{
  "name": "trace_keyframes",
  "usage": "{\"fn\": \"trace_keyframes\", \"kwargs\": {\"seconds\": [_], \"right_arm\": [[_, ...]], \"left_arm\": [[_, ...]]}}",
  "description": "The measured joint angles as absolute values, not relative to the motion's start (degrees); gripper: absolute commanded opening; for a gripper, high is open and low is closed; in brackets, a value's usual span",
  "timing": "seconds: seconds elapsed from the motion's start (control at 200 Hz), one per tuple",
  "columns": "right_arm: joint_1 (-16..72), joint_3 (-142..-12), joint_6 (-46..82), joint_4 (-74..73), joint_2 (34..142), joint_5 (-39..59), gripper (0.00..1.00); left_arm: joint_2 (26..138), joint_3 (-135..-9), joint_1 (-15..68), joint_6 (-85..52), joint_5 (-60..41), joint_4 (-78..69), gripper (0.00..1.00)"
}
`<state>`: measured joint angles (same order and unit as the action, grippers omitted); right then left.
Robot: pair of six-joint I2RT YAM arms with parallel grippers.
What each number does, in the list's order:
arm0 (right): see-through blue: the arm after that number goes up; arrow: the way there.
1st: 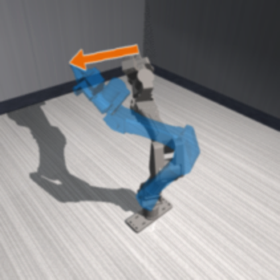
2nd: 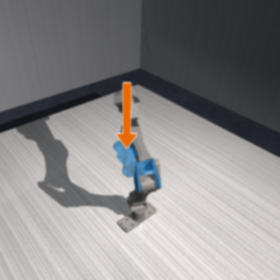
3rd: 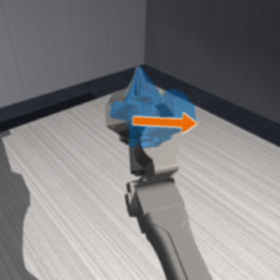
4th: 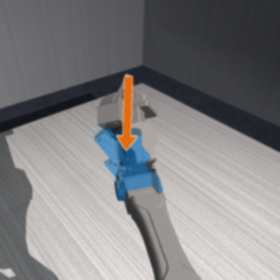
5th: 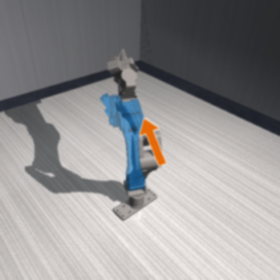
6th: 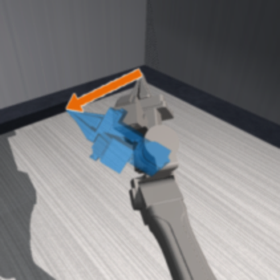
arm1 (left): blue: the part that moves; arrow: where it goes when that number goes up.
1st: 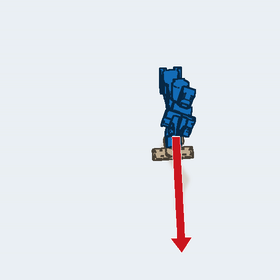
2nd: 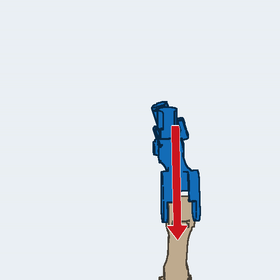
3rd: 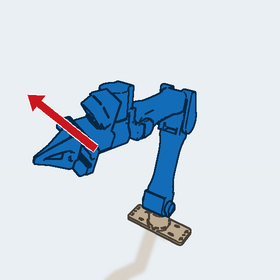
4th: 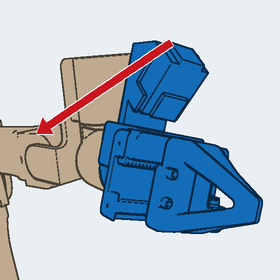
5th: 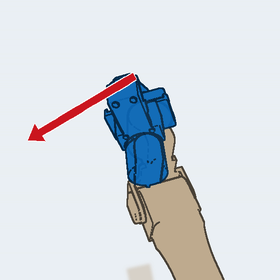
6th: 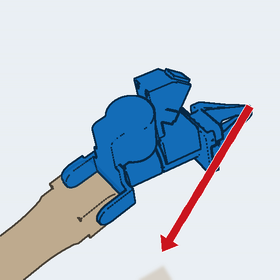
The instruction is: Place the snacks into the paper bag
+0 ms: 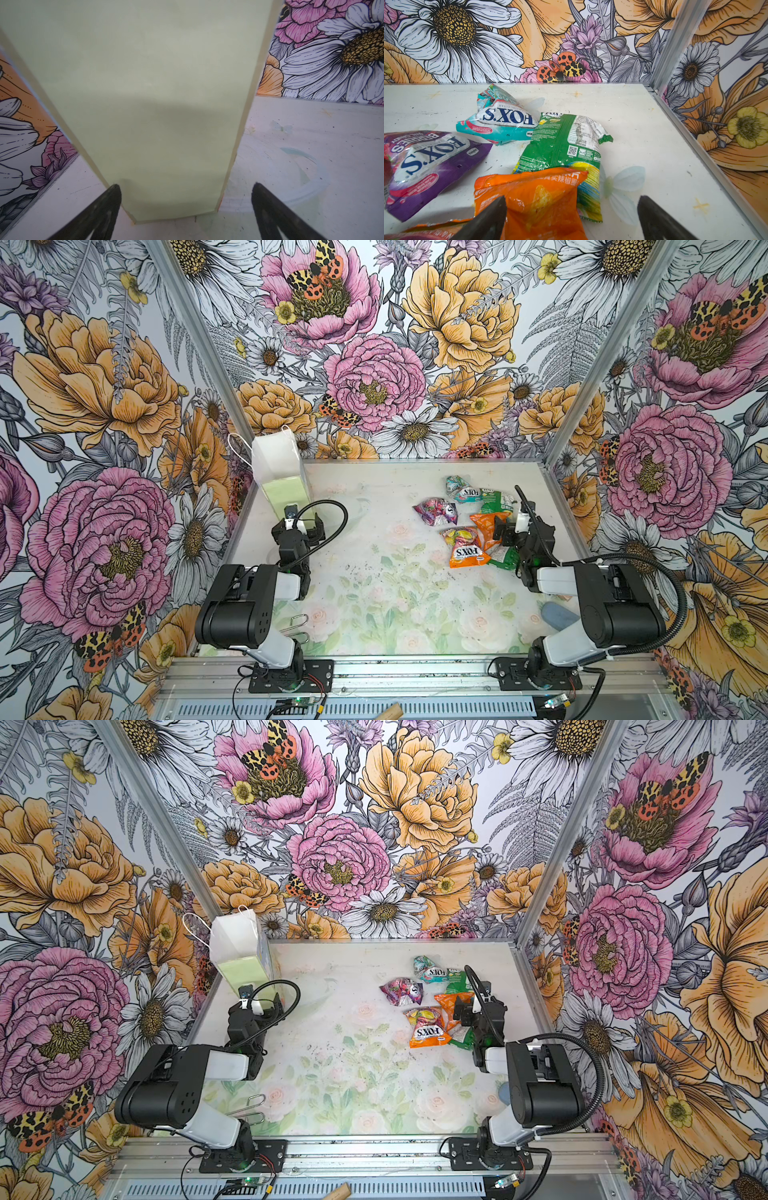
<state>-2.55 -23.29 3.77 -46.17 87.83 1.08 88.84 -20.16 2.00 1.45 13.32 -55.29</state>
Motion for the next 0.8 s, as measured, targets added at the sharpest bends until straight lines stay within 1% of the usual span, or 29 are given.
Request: {"fn": "trace_keyframes", "kwargs": {"seconds": [0.09, 0.24, 0.425, 0.52, 0.625, 0.801], "right_arm": [[-2.5, -23.3, 3.8, -46.2, 87.8, 1.1, 0.99], [-2.5, -23.3, 3.7, -46.2, 87.8, 1.1, 0.91], [-1.1, -21.8, 3.1, -47.9, 87.8, 0.0, 0.89], [-0.1, -21.1, 2.5, -48.3, 87.5, -0.8, 0.89], [0.3, -20.8, 2.0, -48.1, 86.1, -1.2, 0.89], [0.6, -21.2, 1.8, -43.5, 81.1, -1.6, 0.89]], "left_arm": [[88.8, -20.2, 2.0, 1.5, 13.3, -55.3, 0.99], [88.8, -20.1, 2.6, 1.5, 14.5, -56.0, 0.99], [86.8, -15.7, 5.1, 1.7, 18.3, -60.3, 0.99], [82.5, -13.0, 6.6, 2.4, 21.1, -61.1, 0.99], [76.2, -12.6, 8.0, 3.4, 22.7, -59.5, 0.99], [61.8, -15.6, 8.6, 2.3, 22.5, -46.7, 0.99]]}}
